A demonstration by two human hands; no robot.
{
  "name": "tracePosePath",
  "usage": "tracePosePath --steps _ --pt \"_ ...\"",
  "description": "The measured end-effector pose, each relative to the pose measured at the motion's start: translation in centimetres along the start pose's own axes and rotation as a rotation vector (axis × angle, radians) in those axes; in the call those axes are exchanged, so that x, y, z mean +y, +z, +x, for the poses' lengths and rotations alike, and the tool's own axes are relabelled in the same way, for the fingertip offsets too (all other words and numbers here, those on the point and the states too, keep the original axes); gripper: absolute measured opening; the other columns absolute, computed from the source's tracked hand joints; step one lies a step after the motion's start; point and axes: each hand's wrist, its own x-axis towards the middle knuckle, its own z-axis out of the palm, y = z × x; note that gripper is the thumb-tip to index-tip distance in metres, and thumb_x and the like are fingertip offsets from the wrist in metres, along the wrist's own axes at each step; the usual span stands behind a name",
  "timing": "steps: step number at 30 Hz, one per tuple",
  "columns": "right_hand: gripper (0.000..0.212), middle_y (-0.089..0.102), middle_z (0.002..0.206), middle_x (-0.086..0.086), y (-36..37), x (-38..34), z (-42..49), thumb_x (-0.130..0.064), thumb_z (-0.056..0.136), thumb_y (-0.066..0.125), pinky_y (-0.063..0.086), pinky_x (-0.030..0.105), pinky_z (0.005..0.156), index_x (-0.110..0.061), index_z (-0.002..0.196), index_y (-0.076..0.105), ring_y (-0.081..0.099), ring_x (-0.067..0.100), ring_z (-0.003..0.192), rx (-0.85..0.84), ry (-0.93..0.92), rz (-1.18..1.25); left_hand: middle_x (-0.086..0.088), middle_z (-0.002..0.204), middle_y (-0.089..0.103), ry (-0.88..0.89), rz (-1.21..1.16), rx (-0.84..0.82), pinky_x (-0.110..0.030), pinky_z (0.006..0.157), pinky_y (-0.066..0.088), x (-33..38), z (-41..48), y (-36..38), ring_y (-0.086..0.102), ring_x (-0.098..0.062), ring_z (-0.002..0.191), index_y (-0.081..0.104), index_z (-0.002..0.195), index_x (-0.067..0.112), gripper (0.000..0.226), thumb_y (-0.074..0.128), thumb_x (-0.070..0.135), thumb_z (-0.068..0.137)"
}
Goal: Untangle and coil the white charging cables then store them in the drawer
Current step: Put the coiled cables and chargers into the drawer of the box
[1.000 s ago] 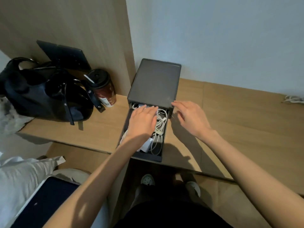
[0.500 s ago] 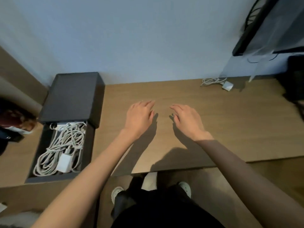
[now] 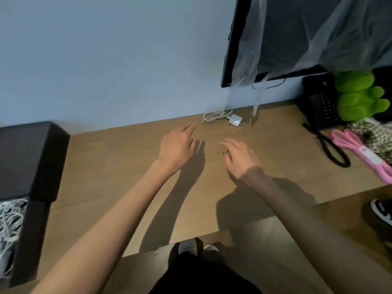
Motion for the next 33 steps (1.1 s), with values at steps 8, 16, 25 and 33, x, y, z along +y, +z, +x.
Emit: tracePosePath --steps 8,16,25,33 --pt "0.049 0.029 0.154 -0.001 0.1 2.1 4.3 -0.017 0.098 0.041 0.026 0.039 0.115 -0.020 0.147 0.033 0.028 0.023 0.140 -0.042 0.070 0.065 -0.004 0.148 0.038 0.027 -0.016 -0.134 -0.040 0.093 0.043 0.0 5.1 2.9 0.045 -0.030 0.126 0.030 0.146 0.018 0.050 0.040 0.028 0.099" --pt "0.057 0.018 0.159 0.003 2.0 6.4 9.8 -0.015 0.096 0.045 0.028 0.038 0.115 -0.017 0.150 0.025 0.023 0.024 0.143 -0.096 0.118 0.099 -0.007 0.156 0.020 -0.070 -0.140 -0.232 -0.047 0.105 0.037 -0.2 10.3 7.6 0.031 -0.033 0.136 0.021 0.149 0.018 0.055 0.039 0.032 0.099" --pt "0.063 0.009 0.160 0.010 6.6 12.0 16.5 -0.022 0.098 0.046 0.017 0.043 0.118 -0.021 0.152 0.015 0.011 0.030 0.146 -0.061 0.049 0.012 -0.006 0.159 0.007 -0.125 -0.181 -0.045 -0.042 0.114 0.018 0.9 15.9 14.7 0.014 -0.032 0.143 0.015 0.151 0.018 0.058 0.039 0.032 0.100" --pt "0.057 0.039 0.143 0.014 8.0 14.7 18.8 -0.010 0.094 0.049 0.032 0.041 0.107 -0.013 0.147 0.030 0.040 0.035 0.124 0.016 -0.095 0.059 -0.014 0.137 0.042 -0.195 -0.278 0.073 -0.039 0.102 0.037 0.8 17.7 17.6 0.043 -0.034 0.121 0.039 0.142 0.018 0.046 0.045 0.028 0.098"
